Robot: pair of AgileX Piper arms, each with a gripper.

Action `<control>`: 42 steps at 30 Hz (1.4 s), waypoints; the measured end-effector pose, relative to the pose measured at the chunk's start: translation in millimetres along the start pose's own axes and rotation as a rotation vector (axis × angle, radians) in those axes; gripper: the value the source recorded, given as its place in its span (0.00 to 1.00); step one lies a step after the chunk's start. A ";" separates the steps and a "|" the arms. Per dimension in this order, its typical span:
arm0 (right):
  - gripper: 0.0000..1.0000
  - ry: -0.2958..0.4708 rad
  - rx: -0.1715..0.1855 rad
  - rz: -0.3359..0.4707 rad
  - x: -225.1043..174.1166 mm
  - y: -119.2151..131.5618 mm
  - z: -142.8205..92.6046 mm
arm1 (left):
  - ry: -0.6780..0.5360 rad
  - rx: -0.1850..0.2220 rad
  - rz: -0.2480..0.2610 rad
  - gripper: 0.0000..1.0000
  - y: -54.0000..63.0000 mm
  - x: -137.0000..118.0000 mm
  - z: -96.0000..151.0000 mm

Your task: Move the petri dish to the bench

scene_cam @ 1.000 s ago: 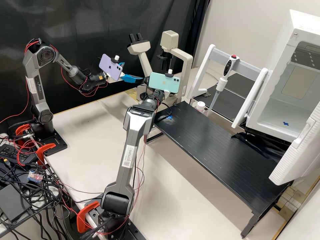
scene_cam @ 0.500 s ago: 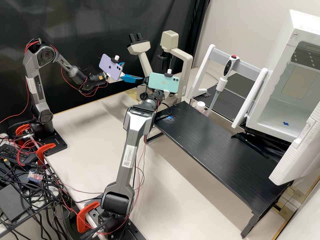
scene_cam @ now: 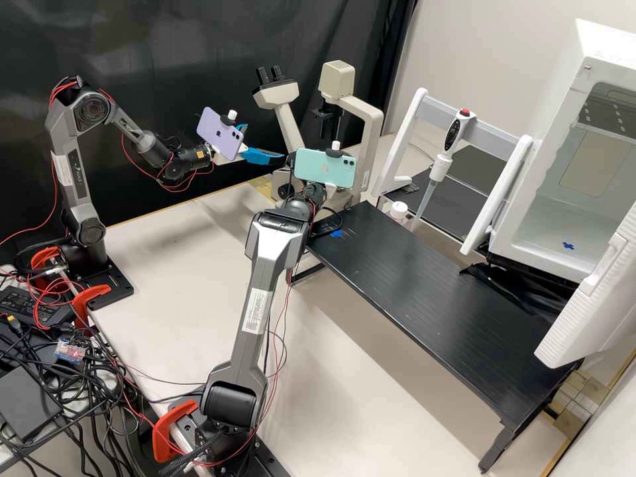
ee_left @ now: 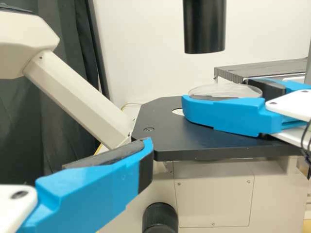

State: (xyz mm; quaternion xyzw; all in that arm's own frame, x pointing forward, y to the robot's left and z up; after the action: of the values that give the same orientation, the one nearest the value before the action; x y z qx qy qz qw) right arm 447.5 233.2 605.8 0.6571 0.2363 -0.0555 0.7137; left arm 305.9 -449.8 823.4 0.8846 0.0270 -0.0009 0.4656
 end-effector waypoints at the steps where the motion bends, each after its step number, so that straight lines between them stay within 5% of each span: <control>1: 0.00 -0.001 0.005 -0.002 -0.8 0.0 1.2 | 0.000 0.000 0.000 1.00 0.0 0.0 0.0; 23: 0.00 0.032 -0.007 -0.018 -39.3 5.0 13.3 | 0.000 0.000 0.000 1.00 0.0 0.0 0.0; 34: 0.00 0.097 -0.069 -0.027 -107.7 13.6 8.3 | 0.000 0.000 0.000 1.00 0.0 0.0 0.0; 42: 0.00 0.106 -0.069 0.016 -168.5 33.9 28.0 | 0.000 0.000 0.000 1.00 0.0 0.0 0.0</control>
State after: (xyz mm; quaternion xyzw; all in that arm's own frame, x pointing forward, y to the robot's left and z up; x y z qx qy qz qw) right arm 319.5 171.6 706.5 0.6359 0.2703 -0.0064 0.7229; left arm 305.9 -449.8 823.4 0.8846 0.0270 -0.0009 0.4656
